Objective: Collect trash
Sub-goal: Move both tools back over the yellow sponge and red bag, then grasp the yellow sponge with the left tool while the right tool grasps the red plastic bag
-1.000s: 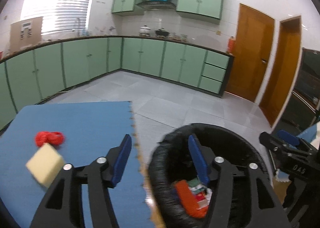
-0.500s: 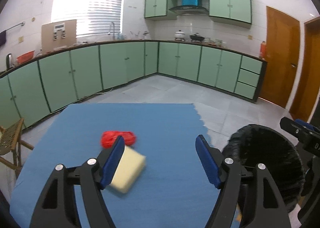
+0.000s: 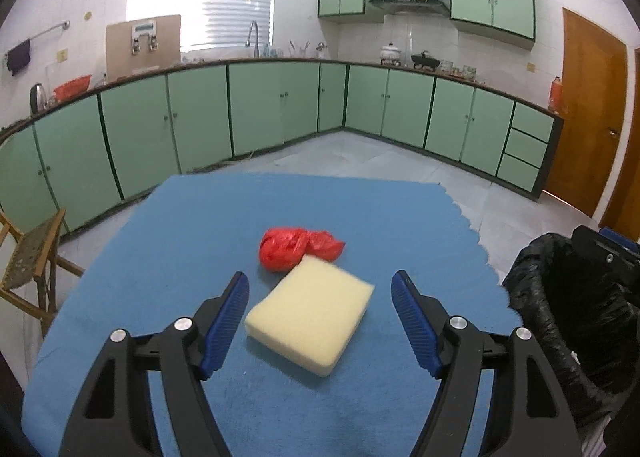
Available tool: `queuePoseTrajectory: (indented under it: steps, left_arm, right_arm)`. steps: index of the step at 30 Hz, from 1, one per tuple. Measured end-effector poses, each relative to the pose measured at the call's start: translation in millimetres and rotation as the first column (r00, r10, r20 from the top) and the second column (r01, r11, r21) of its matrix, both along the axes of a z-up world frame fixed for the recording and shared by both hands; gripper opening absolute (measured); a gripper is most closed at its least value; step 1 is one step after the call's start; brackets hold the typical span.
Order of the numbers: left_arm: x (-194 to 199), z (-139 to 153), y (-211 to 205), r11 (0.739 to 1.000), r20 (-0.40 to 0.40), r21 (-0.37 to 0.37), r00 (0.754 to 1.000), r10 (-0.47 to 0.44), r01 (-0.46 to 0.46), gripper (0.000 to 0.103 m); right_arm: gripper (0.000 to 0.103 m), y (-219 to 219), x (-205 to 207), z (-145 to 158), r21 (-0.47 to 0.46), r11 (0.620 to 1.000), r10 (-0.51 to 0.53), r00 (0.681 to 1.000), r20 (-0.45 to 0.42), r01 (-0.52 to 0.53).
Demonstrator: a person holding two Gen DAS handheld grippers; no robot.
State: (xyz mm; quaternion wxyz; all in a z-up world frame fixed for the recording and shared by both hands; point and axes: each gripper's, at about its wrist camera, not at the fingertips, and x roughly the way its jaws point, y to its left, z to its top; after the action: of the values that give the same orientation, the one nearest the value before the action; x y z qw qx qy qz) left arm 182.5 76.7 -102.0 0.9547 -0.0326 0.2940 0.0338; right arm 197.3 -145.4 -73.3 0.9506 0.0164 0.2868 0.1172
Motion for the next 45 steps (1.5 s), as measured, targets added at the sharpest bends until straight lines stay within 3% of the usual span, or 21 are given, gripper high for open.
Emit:
queuePoseTrajectory:
  steps: [16,20,24,28,36,45]
  left_arm:
    - [25.3,-56.2,2.1,0.999,-0.137,-0.018,0.99,0.03,-0.032,0.073]
    - [23.0,-59.6,-4.0,0.998,-0.14,0.011,0.988,0.061,-0.06,0.074]
    - [20.9,-63.9,-6.3,0.996,-0.164,-0.006,0.983,0.083,-0.086,0.073]
    - [25.3,-68.5,-4.9,0.995,-0.198,-0.002,0.975,0.102,-0.104,0.059]
    - [19.9,-64.0,-1.8,0.992,-0.173,-0.005,0.977,0.123,-0.125,0.05]
    - [-2.3,-42.9,27.1,0.983,-0.105,-0.018,0.978,0.18,-0.183,0.049]
  right_arm:
    - [0.097,11.4,13.1,-25.8,-0.026,0.999,0.019,0.998,-0.06,-0.021]
    - [0.097,10.0,15.5,-29.8,-0.023,1.0,0.016,0.997,-0.069,-0.018]
    - [0.097,10.7,16.4,-35.4,-0.019,1.0,0.02,0.997,-0.081,-0.021]
    - [0.097,13.7,15.5,-41.4,-0.026,0.999,0.026,0.996,-0.088,-0.029]
    - [0.097,19.5,13.9,-47.7,-0.04,0.998,0.044,0.994,-0.099,-0.049]
    - [0.097,42.0,23.9,-44.8,-0.048,0.993,0.106,0.99,-0.092,-0.111]
